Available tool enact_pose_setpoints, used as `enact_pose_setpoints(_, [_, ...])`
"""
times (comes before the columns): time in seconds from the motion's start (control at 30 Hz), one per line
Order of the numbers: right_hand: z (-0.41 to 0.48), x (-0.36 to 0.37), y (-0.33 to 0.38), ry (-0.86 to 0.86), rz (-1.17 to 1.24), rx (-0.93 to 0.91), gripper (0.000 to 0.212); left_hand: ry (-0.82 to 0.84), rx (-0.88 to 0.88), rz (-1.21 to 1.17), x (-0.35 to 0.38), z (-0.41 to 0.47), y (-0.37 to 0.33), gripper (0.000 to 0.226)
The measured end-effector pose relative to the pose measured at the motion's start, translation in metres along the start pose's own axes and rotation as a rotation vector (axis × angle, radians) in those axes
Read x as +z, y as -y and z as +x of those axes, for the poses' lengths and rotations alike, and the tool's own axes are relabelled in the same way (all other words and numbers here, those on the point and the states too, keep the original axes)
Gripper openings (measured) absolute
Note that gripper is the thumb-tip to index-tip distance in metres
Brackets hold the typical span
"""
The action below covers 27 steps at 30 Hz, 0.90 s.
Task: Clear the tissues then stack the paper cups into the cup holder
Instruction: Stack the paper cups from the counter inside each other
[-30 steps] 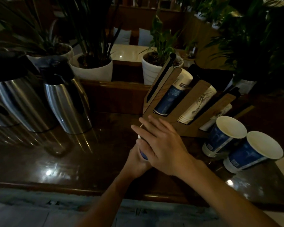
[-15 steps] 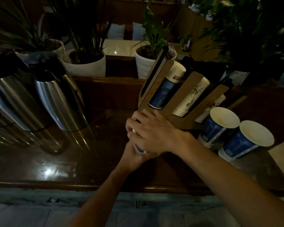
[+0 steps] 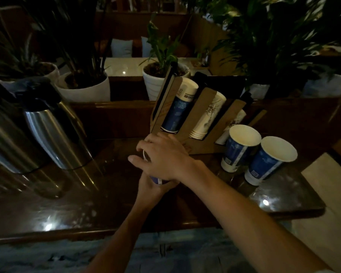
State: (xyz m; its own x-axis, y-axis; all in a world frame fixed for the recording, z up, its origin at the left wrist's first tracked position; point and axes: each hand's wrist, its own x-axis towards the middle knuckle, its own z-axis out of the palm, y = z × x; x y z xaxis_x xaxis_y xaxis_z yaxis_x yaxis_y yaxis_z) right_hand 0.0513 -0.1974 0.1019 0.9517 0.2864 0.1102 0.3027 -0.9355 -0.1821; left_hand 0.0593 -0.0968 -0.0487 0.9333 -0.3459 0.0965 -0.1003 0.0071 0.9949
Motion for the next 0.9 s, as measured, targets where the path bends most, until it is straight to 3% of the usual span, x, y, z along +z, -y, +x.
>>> enact_pose_setpoints(0.17, [-0.024,-0.021,-0.024,-0.216,0.395,0.023,0.039,-0.010,-0.043,0.011,0.020,0.002,0.006,0.099])
enact_pose_setpoints(0.37, [-0.060,-0.069,-0.097,-0.338,0.480,0.189,0.021,0.026,-0.029,0.053,0.061,0.011,0.009,0.095])
enact_pose_setpoints(0.57, [-0.091,-0.091,-0.166,-0.383,0.374,0.335,0.020,0.105,-0.009,0.043,0.093,0.018,0.008,0.099])
enact_pose_setpoints(0.73, [-0.100,-0.085,-0.200,-0.223,0.186,0.373,0.044,0.134,-0.039,0.033,0.101,0.018,0.011,0.104])
enact_pose_setpoints(0.9, [-0.098,-0.071,-0.217,0.067,0.139,0.424,0.095,0.126,-0.056,0.057,0.100,0.019,0.012,0.105])
